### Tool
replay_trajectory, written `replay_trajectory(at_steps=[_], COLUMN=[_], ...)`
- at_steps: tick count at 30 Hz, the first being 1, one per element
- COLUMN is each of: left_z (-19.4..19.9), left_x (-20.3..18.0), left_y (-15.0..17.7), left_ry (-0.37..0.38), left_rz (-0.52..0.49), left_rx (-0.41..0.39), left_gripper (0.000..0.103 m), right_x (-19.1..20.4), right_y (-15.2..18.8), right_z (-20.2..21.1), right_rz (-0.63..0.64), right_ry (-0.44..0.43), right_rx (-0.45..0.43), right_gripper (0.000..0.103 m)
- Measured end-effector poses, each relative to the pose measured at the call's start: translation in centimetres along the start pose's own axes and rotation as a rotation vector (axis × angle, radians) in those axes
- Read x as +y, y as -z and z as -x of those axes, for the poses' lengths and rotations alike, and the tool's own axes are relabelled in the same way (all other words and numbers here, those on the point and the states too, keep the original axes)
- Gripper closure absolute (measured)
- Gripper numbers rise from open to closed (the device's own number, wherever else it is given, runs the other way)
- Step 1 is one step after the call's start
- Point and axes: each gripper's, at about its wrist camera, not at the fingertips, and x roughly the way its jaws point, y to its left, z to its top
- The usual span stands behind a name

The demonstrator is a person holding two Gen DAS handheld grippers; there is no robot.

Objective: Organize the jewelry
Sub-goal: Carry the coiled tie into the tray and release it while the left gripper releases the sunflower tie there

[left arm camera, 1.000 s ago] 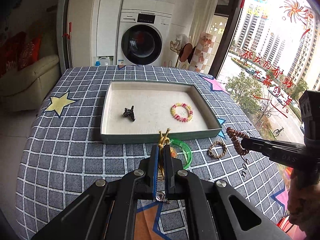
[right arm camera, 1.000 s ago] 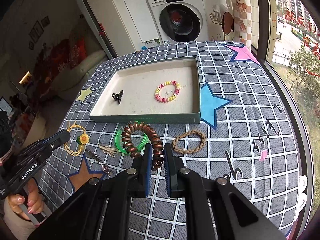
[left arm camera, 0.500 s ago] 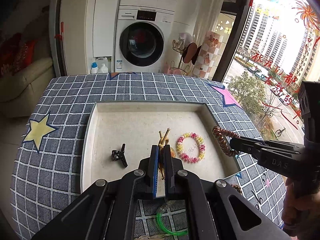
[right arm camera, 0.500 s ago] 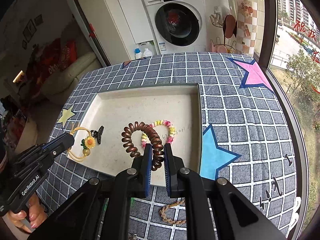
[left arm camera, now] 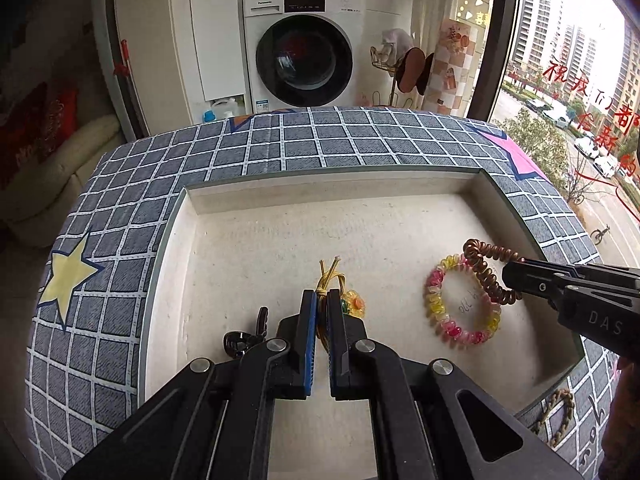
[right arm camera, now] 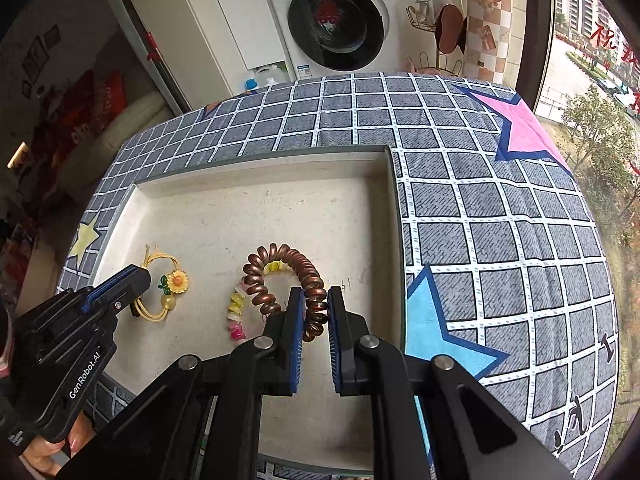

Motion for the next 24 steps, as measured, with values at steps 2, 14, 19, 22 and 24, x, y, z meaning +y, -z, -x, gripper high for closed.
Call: replay_trajectory(at_steps=[2, 14, 19, 22, 24], left_z=[-0.2, -0.5, 0.8, 2.5, 3.0], left_x=[-0.4, -0.5, -0.5, -0.6, -0.6], left_y=[0.3, 1.0, 0.7, 0.5, 0.2], left_ry=[-0.020, -0.115, -0.111, -0.105, -0.103], left_rz=[-0.015, -0.035, -0.038, -0.029, -0.033], left_rx=[-0.005, 0.011, -0.021, -0.098, -0.088], left_gripper=[0.086, 0.086, 0.016, 0.000, 0.000], right_x=[-0.2, -0.7, -0.8, -1.0, -1.1], right_y=[0.2, 0.4, 0.2, 0.0, 0.0], right_z=[-0.6, -0.9, 0.2, 1.3, 2.2], right_rz=[-0.004, -0.020, -0.051, -0.083, -0.099], right_ry=[0.005, -0.015, -0.069, -0.119, -0.137], right_rx=[0.007, 0.014, -0.022, -0.042, -0.058], right_gripper=[0.090, 0.068, 0.050, 0.046, 0.044])
